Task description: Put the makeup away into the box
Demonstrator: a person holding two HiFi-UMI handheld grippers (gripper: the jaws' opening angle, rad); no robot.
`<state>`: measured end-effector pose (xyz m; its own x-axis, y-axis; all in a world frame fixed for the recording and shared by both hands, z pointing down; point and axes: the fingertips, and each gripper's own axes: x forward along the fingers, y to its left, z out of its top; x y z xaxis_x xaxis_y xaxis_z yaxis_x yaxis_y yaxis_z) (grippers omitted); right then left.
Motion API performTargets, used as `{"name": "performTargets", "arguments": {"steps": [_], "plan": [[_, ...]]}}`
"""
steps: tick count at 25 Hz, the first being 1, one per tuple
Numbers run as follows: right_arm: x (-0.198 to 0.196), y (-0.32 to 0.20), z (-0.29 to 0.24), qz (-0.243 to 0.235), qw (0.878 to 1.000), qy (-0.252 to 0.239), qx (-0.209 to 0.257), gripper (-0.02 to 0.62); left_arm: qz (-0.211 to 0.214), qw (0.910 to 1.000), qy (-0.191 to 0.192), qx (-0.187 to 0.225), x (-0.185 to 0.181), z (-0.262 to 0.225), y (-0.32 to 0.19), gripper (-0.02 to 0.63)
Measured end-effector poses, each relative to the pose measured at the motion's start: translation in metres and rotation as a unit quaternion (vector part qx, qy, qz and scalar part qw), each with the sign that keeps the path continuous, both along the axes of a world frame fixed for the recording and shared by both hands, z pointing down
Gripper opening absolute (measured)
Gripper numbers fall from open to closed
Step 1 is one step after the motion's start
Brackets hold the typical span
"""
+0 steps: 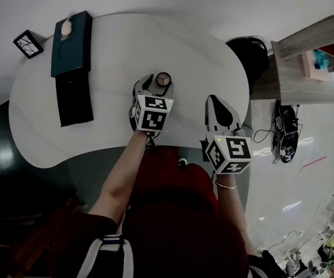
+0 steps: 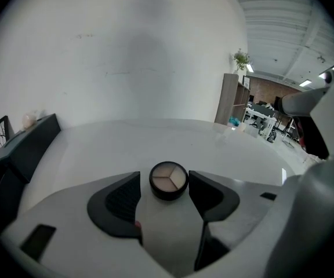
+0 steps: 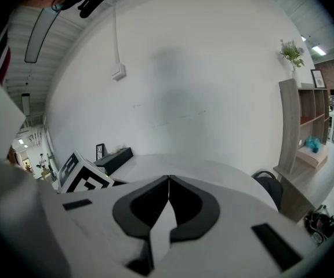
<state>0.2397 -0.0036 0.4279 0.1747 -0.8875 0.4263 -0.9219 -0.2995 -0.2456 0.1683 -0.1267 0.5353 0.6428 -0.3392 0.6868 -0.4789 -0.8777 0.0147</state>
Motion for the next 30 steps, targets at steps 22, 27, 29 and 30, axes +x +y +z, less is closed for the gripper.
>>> {"name": "performTargets", "arguments": {"steps": [22, 27, 29, 30], "plan": [[0.008, -0.013, 0.006, 0.008, 1.000, -0.005, -0.010, 0.014, 0.036, 0.9983, -0.043, -0.015, 0.011, 0.008, 0.000, 0.235], [0.005, -0.010, 0.001, 0.008, 1.000, 0.001, -0.009, 0.015, 0.042, 0.9982, -0.038, -0.018, 0.012, 0.007, 0.000, 0.233], [0.003, -0.009, 0.000, 0.003, 1.000, 0.004, -0.010, 0.015, 0.038, 0.9988, -0.016, -0.027, 0.013, 0.003, 0.000, 0.233], [0.002, -0.009, 0.000, 0.000, 1.000, 0.004, -0.010, 0.015, 0.033, 0.9990, -0.004, -0.030, 0.013, -0.001, 0.000, 0.233]]}}
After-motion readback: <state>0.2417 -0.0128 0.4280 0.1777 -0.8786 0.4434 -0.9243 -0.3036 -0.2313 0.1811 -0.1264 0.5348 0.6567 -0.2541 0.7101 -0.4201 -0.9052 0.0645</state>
